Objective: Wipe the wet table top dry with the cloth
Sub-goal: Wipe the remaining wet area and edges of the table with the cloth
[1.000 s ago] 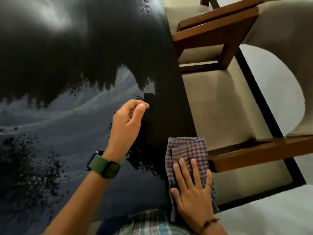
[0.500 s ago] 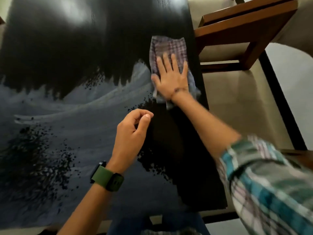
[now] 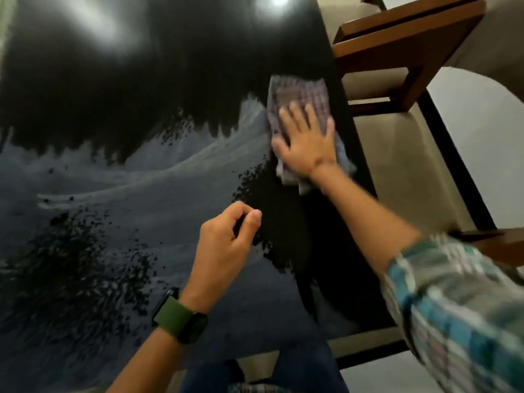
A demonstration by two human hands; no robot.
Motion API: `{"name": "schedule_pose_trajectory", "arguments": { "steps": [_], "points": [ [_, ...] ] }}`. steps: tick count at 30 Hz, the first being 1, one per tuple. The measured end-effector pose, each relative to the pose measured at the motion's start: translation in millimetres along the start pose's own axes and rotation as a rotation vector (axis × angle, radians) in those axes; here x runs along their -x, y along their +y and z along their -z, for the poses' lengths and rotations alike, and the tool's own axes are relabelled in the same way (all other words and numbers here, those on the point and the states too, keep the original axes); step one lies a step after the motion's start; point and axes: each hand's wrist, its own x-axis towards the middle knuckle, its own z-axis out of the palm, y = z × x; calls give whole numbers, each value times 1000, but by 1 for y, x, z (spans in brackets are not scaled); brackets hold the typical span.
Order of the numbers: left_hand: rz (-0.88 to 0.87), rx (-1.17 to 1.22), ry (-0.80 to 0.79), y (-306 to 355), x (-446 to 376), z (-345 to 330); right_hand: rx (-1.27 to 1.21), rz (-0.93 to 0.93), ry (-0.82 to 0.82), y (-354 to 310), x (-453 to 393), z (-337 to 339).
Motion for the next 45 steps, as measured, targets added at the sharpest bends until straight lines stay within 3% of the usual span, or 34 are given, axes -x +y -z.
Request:
{"name": "schedule_pose_trajectory", "arguments": {
  "steps": [3, 12, 15, 19, 22, 27, 30, 35, 39, 41, 45],
  "points": [
    [-38, -4, 0, -12, 13, 9, -1, -137, -10, -23, -22, -7],
    [-48, 59, -63, -35, 27, 24, 69, 34, 61, -45, 258, -38],
    [-86, 70, -84, -30, 27, 25, 136, -17, 29, -14, 250, -26],
    [-127, 21, -134, -30, 38, 24, 69, -269, 82, 19, 183, -22],
    [-141, -28, -131, -37, 47, 26, 39, -408, 45, 2, 170, -31],
    [-151, -108, -27, -42, 47, 25, 29, -52, 13, -121, 230, -68],
    [-214, -159, -34, -38, 39, 22, 7, 22, -19, -96, 245, -64],
    [-272, -165, -64, -33, 38, 16, -26, -479, 76, 47, 254, -44],
    [-331, -283, -112, -42, 46, 10, -24, -631, 92, 53, 255, -42],
    [-358, -346, -116, -50, 51, 11, 54, -552, 100, 5, 257, -52],
    [-370, -389, -76, -57, 53, 26, 77, -129, 45, -122, 266, -76]
  ]
}}
